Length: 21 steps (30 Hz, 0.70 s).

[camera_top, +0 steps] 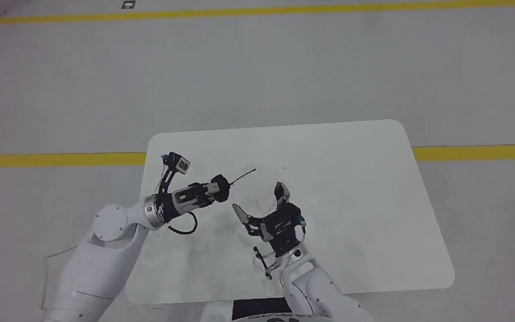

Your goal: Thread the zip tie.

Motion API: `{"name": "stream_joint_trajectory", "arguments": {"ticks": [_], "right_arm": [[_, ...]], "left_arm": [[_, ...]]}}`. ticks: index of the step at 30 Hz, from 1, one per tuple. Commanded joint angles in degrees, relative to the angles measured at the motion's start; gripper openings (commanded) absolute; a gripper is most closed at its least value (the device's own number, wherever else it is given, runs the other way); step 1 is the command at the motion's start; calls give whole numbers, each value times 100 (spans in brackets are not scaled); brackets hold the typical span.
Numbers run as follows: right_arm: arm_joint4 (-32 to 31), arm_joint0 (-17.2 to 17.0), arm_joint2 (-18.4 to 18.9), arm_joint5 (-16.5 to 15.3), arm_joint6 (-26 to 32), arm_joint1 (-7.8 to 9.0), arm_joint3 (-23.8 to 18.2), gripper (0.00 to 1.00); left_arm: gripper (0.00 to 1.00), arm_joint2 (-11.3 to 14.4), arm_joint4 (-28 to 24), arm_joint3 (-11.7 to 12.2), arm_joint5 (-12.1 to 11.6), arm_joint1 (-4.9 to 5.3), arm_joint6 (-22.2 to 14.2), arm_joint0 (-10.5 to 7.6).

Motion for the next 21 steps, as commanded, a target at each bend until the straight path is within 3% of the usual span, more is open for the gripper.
{"name": "stream_joint_trajectory", "arguments": {"ticks": [1,4,9,12,18,21], "right_arm": [[-499,63,-6,16,-27,36,41,100],[-499,368,-135,102,-221,204,242,100],[-499,908,-661,607,-525,561,469,100],[-499,1224,-881,633,-571,752,522,100],[-499,1647,-1124,633,-550,996,577,100],[-499,1732,-1142,633,-595,1040,600,100]], "left_arm": [[0,-113,-804,-4,325,-3,50,47],[0,-288,-1711,54,721,-6,-55,136],[0,-425,-2163,189,1223,10,-303,255],[0,-406,-2232,195,1433,13,-400,325],[0,-219,-2437,140,1564,-22,-402,435],[0,-205,-2300,57,1461,-24,-430,403]]}}
